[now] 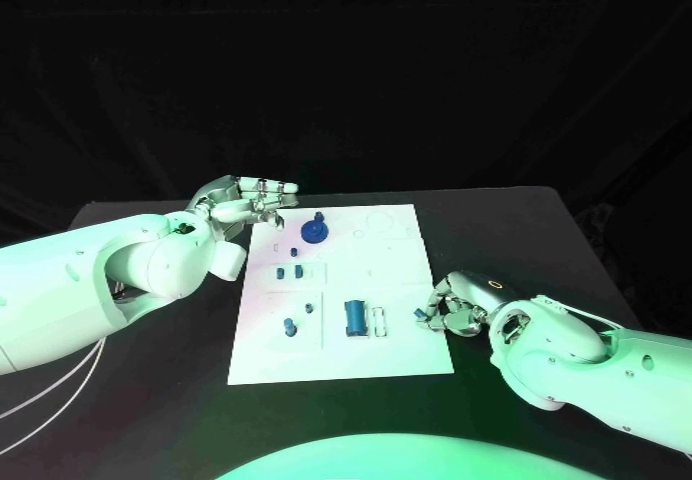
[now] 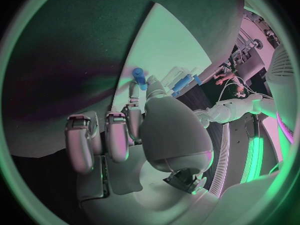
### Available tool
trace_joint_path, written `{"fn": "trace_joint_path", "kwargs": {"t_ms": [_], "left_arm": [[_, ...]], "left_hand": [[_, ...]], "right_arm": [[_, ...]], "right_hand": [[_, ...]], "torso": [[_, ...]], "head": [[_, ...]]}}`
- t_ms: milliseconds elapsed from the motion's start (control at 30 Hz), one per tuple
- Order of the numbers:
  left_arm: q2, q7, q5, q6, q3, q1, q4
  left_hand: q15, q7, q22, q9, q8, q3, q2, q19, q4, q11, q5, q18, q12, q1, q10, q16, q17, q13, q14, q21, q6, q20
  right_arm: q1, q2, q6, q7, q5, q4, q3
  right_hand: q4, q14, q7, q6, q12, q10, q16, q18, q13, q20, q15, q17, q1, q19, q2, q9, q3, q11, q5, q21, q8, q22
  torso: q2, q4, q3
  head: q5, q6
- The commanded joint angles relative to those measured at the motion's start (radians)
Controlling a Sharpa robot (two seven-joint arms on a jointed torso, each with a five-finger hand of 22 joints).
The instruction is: Assemble the parts on the task board
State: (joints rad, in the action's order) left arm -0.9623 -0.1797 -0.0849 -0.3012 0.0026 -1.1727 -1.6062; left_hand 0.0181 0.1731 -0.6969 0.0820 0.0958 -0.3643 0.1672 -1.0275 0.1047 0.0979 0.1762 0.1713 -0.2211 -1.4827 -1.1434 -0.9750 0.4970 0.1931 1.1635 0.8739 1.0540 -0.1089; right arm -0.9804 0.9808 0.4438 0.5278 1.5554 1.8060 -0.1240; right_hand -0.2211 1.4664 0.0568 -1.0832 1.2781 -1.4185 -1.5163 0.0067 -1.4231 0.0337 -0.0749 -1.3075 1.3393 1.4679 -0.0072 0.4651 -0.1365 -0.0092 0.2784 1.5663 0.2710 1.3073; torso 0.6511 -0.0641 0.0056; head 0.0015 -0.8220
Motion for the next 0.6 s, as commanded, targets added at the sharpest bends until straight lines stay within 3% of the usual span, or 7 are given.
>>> {"fn": "trace_joint_path", "kwargs": {"t_ms": [33, 100, 200, 467, 600], "left_arm": [[0.001, -0.007, 0.004, 0.011, 0.001, 0.0, -0.004], [0.0, -0.007, 0.004, 0.011, 0.001, 0.0, -0.004], [0.0, -0.007, 0.004, 0.011, 0.001, 0.0, -0.004], [-0.003, -0.005, 0.004, 0.01, 0.001, 0.0, -0.005], [-0.004, -0.004, 0.004, 0.01, 0.001, 0.0, -0.006]], "left_hand": [[0.004, 0.001, 0.002, -0.001, 0.0, 0.007, -0.011, -0.005, 0.0, 0.001, -0.004, 0.013, -0.004, 0.002, 0.009, 0.006, -0.001, 0.002, -0.003, -0.005, -0.009, -0.003], [0.004, 0.001, 0.002, -0.001, 0.0, 0.007, -0.011, -0.005, 0.0, 0.001, -0.004, 0.013, -0.004, 0.002, 0.009, 0.006, -0.001, 0.002, -0.003, -0.005, -0.009, -0.003], [0.004, 0.001, 0.002, -0.001, 0.0, 0.007, -0.011, -0.005, 0.0, 0.001, -0.004, 0.013, -0.004, 0.002, 0.009, 0.006, -0.001, 0.002, -0.003, -0.005, -0.009, -0.003], [0.004, 0.0, 0.002, -0.002, 0.001, 0.008, -0.011, -0.005, 0.0, 0.001, -0.004, 0.013, -0.005, 0.003, 0.01, 0.006, -0.002, 0.002, -0.003, -0.005, -0.009, -0.003], [0.004, 0.0, 0.002, -0.002, 0.001, 0.008, -0.011, -0.005, 0.0, 0.001, -0.004, 0.013, -0.005, 0.003, 0.01, 0.006, -0.002, 0.002, -0.003, -0.005, -0.009, -0.003]], "right_arm": [[0.014, -0.011, -0.087, 0.034, 0.029, -0.011, -0.01], [0.015, -0.016, -0.091, 0.039, 0.04, -0.015, -0.01], [0.016, -0.021, -0.105, 0.047, 0.057, -0.017, -0.01], [0.016, -0.029, -0.199, 0.083, 0.131, -0.009, -0.01], [0.016, -0.034, -0.225, 0.096, 0.157, -0.003, -0.01]], "right_hand": [[0.013, 0.079, -0.002, -0.006, -0.003, -0.005, 0.005, -0.007, 0.076, 0.0, -0.005, -0.147, 0.045, 0.103, 0.02, -0.009, 0.022, -0.009, -0.015, 0.005, -0.006, 0.263], [0.03, 0.08, -0.005, -0.008, -0.005, -0.004, 0.006, -0.007, 0.076, -0.003, -0.007, -0.147, 0.08, 0.103, 0.029, -0.012, 0.046, -0.012, -0.055, 0.005, -0.01, 0.263], [0.055, 0.08, -0.008, -0.01, -0.009, -0.002, 0.006, -0.007, 0.077, -0.005, -0.01, -0.147, 0.121, 0.103, 0.032, -0.015, 0.075, -0.015, -0.063, 0.005, -0.015, 0.263], [0.077, 0.078, -0.001, -0.016, -0.031, 0.011, 0.009, -0.007, 0.089, -0.004, -0.006, -0.142, 0.139, 0.103, -0.018, -0.026, 0.107, -0.01, -0.036, 0.005, -0.028, 0.263], [0.093, 0.079, 0.006, -0.022, -0.045, 0.02, 0.007, -0.007, 0.097, -0.001, -0.001, -0.147, 0.158, 0.103, -0.043, -0.034, 0.146, -0.005, -0.002, 0.005, -0.037, 0.263]], "torso": [[-0.001, 0.0001, 0.0003], [-0.001, -0.0004, 0.0002], [-0.001, 0.0003, -0.0003], [-0.001, -0.0007, -0.0007], [-0.001, 0.0001, -0.0002]], "head": [[0.0, -0.001], [0.001, 0.0], [0.002, -0.001], [0.005, -0.004], [0.005, -0.004]]}}
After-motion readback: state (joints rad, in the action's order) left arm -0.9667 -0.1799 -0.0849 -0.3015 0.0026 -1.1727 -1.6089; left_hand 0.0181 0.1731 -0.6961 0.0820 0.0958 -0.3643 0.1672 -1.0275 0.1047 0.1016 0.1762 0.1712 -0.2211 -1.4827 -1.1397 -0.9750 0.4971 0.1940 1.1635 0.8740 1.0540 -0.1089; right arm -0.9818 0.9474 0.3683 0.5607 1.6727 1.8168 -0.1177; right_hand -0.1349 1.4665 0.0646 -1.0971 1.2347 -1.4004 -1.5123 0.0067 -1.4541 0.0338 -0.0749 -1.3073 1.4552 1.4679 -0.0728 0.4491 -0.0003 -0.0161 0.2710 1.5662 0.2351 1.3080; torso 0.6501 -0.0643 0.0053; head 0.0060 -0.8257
